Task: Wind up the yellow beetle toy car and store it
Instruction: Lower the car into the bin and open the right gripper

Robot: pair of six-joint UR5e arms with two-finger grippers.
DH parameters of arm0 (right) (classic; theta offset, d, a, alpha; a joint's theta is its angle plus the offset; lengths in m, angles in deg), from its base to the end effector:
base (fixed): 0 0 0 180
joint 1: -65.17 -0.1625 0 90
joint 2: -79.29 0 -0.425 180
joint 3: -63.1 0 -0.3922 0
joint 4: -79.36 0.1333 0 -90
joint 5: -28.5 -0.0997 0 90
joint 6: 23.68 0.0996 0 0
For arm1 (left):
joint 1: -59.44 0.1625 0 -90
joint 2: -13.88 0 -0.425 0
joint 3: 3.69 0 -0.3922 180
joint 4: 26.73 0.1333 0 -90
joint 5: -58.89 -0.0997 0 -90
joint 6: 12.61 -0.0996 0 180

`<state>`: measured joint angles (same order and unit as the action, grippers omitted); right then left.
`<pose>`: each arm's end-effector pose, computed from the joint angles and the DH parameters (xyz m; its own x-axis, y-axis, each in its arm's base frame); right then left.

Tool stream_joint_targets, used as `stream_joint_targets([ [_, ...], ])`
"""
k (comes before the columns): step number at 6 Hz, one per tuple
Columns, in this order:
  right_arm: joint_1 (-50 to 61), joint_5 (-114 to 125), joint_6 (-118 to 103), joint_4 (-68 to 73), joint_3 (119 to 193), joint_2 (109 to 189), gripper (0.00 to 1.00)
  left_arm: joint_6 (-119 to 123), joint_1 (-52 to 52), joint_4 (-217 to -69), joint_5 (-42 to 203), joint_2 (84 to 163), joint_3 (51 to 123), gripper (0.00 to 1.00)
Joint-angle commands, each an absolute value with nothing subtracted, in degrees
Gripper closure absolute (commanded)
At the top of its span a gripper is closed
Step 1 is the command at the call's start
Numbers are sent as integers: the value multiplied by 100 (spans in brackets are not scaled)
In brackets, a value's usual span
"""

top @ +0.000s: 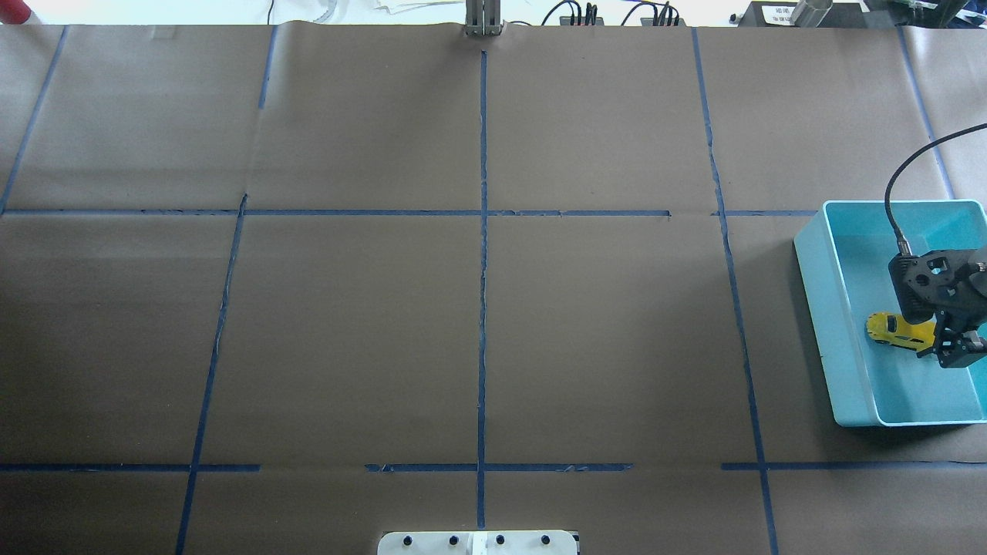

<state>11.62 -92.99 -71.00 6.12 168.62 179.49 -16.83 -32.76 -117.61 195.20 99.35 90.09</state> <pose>-0.1958 -0.4019 0.5856 -0.0188 -0.9985 0.0518 0.7917 0.0167 0.6107 -0.0788 -0.4558 0.6599 0.6913 0.0487 -0.7210 -0.0125 0.9984 0.0555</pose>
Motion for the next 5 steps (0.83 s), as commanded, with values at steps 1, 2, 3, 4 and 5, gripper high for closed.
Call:
stream_joint_targets([
  [1, 616, -9699, -7123, 371, 16839, 17564, 0, -1683, -3276, -11761, 19520, 9940, 9009, 0],
  [2, 19, -9796, -7115, -466, 16804, 17205, 0, -1683, -3276, -11761, 19520, 9940, 9009, 0],
  [3, -378, -9963, -7097, -1423, 16795, 16784, 0, -1683, -3276, -11761, 19520, 9931, 9009, 0],
  [4, -878, -9895, -7062, -2094, 16778, 16553, 0, -1683, -3276, -11761, 19520, 9931, 9009, 0],
  [5, -1510, -9833, -7070, -2109, 16473, 16542, 0, -1683, -3276, -11761, 19520, 9931, 9009, 0],
])
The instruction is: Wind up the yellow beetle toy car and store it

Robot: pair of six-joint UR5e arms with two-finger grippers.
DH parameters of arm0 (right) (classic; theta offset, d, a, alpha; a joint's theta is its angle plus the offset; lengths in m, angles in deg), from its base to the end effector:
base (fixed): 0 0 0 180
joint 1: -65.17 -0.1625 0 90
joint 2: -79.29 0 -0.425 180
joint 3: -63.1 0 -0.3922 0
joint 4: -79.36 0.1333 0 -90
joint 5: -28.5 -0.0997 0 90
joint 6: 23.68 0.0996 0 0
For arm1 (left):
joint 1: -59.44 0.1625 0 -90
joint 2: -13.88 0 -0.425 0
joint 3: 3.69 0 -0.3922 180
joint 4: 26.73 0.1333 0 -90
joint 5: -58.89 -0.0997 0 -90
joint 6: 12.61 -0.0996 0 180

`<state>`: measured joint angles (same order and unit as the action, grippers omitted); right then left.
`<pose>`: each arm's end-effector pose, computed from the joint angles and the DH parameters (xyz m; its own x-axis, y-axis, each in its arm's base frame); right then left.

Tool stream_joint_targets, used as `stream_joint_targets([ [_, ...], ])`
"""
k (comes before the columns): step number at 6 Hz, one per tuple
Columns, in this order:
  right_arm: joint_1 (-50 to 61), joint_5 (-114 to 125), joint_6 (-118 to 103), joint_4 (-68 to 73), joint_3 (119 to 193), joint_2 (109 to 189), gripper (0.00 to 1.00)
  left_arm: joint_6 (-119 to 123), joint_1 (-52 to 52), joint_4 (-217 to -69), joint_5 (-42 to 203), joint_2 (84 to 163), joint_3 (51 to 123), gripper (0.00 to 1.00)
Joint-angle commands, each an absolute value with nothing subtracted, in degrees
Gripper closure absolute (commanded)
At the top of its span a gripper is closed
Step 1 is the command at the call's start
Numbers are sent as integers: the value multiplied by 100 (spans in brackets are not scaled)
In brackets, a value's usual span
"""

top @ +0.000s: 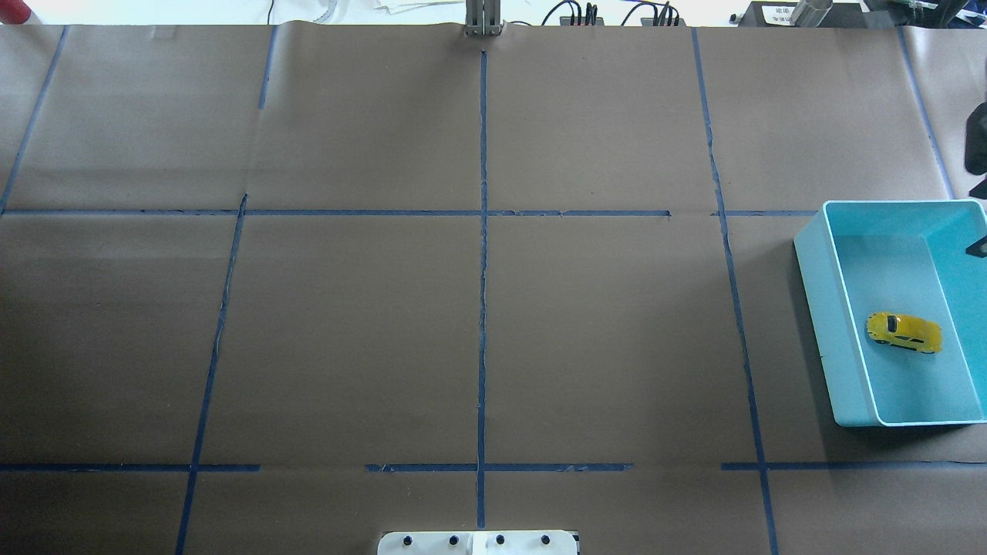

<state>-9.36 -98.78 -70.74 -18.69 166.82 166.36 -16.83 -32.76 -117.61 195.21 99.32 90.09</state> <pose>-0.0651 -0.5090 0.5380 0.3129 -0.9017 0.2985 0.7234 0.4299 0.5403 -0.0788 -0.4555 0.6601 0.6911 0.0483 -0.7211 -0.0125 0.9984 0.0550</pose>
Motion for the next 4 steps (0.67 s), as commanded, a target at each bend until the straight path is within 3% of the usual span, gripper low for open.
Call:
stream_joint_targets([
  [1, -1934, -9833, -7071, -2118, 16227, 16551, 0, -1683, -3276, -11761, 19520, 9931, 9009, 0],
  [4, -3245, -9894, -6801, -2180, 15480, 16770, 0, -1683, -3276, -11761, 19529, 9931, 9018, 0],
])
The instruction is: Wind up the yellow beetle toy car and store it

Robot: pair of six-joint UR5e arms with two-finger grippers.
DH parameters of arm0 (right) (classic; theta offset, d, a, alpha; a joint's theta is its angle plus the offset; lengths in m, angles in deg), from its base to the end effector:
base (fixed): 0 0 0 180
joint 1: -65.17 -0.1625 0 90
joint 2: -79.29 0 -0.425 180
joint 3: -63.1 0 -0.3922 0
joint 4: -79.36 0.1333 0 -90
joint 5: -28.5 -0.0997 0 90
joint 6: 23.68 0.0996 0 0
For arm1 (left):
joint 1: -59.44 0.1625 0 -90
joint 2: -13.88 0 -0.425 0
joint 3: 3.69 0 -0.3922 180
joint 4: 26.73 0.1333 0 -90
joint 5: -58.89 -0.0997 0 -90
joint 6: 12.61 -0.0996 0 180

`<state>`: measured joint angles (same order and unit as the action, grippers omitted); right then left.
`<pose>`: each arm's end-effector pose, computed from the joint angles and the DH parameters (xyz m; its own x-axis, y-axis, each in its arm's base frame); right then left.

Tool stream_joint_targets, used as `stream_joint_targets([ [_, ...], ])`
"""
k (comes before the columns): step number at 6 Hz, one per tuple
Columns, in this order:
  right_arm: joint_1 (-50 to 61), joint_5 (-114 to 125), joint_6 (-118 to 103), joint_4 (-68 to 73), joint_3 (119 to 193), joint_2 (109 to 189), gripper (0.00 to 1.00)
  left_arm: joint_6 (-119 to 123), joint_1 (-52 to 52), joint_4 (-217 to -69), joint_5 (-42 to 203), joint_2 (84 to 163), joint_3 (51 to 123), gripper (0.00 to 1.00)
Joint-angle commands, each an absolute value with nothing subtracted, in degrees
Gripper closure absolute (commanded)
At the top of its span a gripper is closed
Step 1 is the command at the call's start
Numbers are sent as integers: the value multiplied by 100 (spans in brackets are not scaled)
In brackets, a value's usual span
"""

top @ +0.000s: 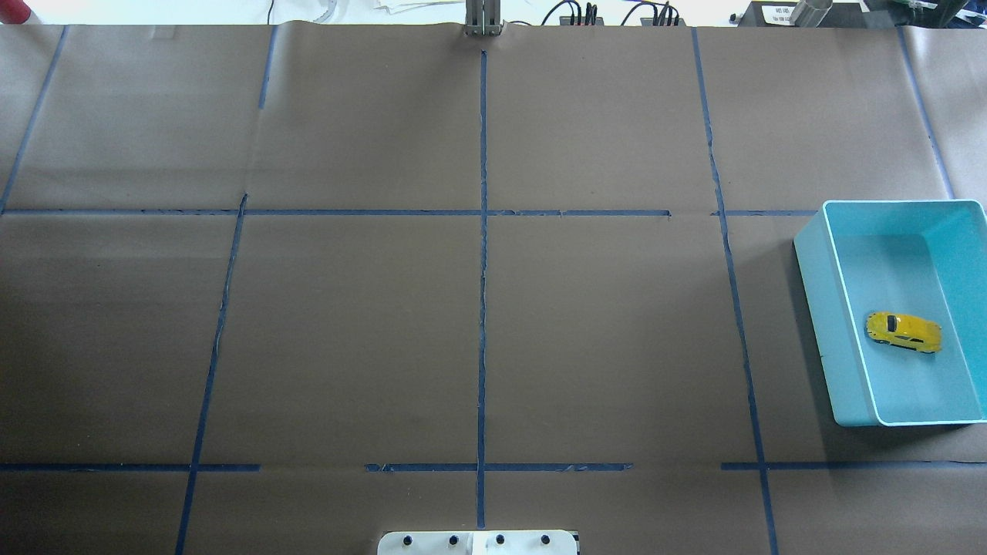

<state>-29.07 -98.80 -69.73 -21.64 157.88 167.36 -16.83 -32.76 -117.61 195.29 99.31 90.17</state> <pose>0.1095 -0.4906 0.6279 0.6013 -0.6438 0.4733 0.5175 0.7651 0.3831 -0.0787 -0.4555 0.6594 0.6902 0.0493 -0.7220 -0.0124 0.9983 0.0562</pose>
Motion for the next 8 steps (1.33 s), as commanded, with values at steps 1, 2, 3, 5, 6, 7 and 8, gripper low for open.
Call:
stream_joint_targets([
  [1, -3457, -9972, -6233, -2171, 15581, 17162, 0, -1683, -3276, -11761, 19538, 9931, 9027, 0],
  [2, -3485, -10130, -5244, -2171, 15930, 17488, 0, -1683, -3276, -11761, 19529, 9931, 9027, 0],
  [3, -3485, -10375, -4068, -2127, 16108, 17482, 0, -1683, -3276, -11761, 19538, 9931, 9027, 0],
  [5, -3476, -10360, -3011, -2057, 16364, 17491, 0, -1683, -3276, -11761, 19538, 9931, 9027, 0],
  [6, -3424, -10360, -3019, -2065, 16321, 17500, 0, -1683, -3276, -11761, 19538, 9931, 9027, 0],
  [7, -3162, -10360, -3071, -1918, 16329, 17500, 0, -1683, -3276, -11761, 19538, 9931, 9027, 0],
  [8, -3064, -10377, -3080, -1777, 16330, 17526, 0, -1683, -3276, -11761, 19538, 9931, 9018, 0],
])
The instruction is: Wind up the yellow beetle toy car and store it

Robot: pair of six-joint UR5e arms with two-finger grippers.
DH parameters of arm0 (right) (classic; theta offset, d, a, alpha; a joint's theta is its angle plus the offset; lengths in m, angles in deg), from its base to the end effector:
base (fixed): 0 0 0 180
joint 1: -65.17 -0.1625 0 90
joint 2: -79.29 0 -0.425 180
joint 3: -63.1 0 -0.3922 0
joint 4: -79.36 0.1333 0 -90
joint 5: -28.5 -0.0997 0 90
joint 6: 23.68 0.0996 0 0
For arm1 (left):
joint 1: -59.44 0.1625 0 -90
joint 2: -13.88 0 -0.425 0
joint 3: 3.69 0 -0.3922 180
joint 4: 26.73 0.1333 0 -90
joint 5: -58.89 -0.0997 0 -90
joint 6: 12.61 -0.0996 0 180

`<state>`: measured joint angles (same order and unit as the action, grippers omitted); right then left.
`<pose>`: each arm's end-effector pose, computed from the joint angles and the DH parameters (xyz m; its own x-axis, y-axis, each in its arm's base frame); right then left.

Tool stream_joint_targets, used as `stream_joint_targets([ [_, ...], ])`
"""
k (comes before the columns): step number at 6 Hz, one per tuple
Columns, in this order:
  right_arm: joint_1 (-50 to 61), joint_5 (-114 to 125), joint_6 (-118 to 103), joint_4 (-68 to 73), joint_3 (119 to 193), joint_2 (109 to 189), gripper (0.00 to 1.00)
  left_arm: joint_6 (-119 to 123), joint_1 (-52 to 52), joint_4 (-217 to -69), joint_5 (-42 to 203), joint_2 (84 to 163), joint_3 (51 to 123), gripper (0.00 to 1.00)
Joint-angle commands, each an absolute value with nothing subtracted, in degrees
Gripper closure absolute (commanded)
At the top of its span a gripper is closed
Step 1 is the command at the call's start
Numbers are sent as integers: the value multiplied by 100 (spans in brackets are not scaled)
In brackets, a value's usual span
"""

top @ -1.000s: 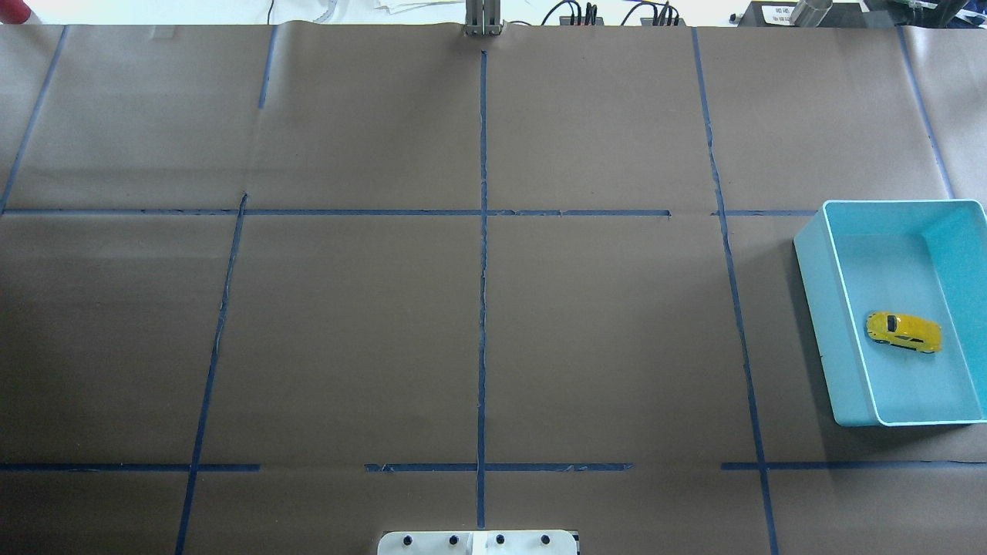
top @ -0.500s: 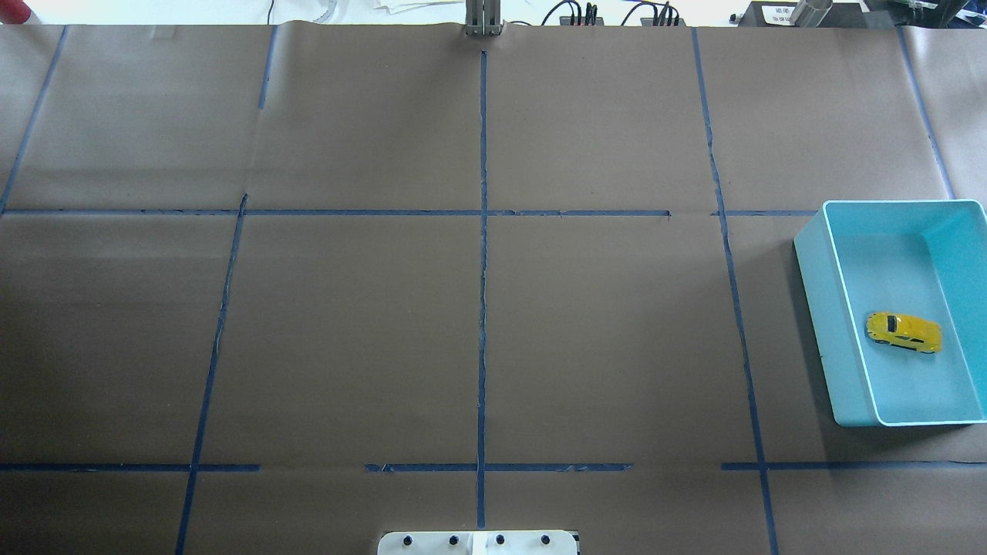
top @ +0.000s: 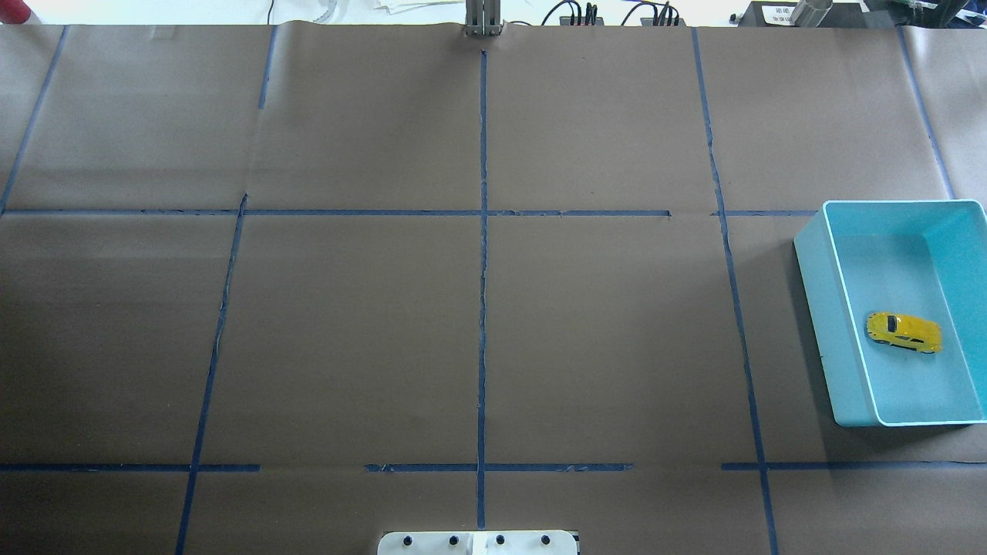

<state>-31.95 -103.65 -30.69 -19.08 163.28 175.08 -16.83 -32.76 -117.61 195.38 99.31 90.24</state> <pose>0.1208 -0.4308 0.6360 0.7394 0.0171 0.6730 -0.0336 0.9994 0.0116 -0.0786 -0.4556 0.6587 0.6890 0.0502 -0.7230 -0.0124 0.9983 0.0575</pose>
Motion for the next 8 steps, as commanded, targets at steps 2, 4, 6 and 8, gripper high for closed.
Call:
stream_joint_targets([
  [2, -2958, -10377, -3089, -1767, 16338, 17535, 0, -1683, -3276, -11761, 19538, 9931, 9027, 0],
  [4, -2949, -10369, -3264, -1767, 16338, 17535, 0, -1683, -3276, -11761, 19538, 9931, 9018, 0],
  [6, -2949, -10377, -3265, -1767, 16330, 17544, 0, -1683, -3276, -11761, 19538, 9931, 9018, 0],
  [8, -2949, -10369, -3265, -1767, 16286, 17553, 0, -1683, -3276, -11761, 19538, 9931, 9018, 0],
])
